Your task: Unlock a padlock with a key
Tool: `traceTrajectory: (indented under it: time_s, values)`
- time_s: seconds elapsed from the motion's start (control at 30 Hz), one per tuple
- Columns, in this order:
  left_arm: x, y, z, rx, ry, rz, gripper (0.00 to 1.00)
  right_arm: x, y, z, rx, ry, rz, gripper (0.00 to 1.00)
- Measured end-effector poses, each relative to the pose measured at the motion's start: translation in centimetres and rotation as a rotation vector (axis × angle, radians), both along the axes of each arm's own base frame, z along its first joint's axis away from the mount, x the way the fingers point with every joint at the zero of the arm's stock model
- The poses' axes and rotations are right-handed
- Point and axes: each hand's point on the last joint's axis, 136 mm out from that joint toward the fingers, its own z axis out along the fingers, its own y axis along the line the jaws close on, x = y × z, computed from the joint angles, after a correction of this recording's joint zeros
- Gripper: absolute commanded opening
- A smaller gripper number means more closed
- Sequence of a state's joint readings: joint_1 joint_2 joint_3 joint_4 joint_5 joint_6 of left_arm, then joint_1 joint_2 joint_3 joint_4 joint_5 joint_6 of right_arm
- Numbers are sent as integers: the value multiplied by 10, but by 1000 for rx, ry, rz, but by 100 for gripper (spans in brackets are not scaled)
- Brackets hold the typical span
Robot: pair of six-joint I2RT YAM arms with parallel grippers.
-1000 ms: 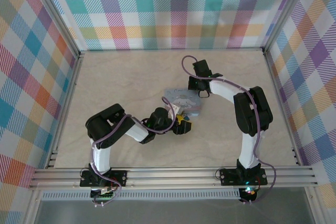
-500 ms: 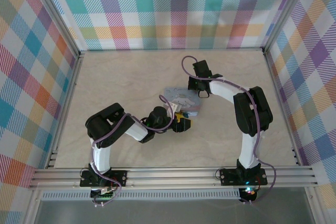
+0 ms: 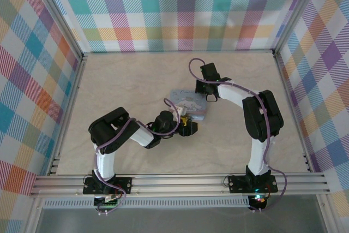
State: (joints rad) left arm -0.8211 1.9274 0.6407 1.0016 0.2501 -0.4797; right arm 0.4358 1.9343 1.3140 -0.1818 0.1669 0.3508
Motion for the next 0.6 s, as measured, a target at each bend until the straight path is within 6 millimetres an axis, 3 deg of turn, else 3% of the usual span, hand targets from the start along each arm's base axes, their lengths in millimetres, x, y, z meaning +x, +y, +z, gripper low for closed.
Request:
traceTrajectory:
  time_s: [0.43, 0.6]
  values:
    - [4, 0, 2, -32, 3, 20, 73, -7, -12, 3, -31, 3, -26, 0]
    - [4, 0, 2, -33, 3, 21, 72, -13, -29, 23, -33, -10, -55, 0]
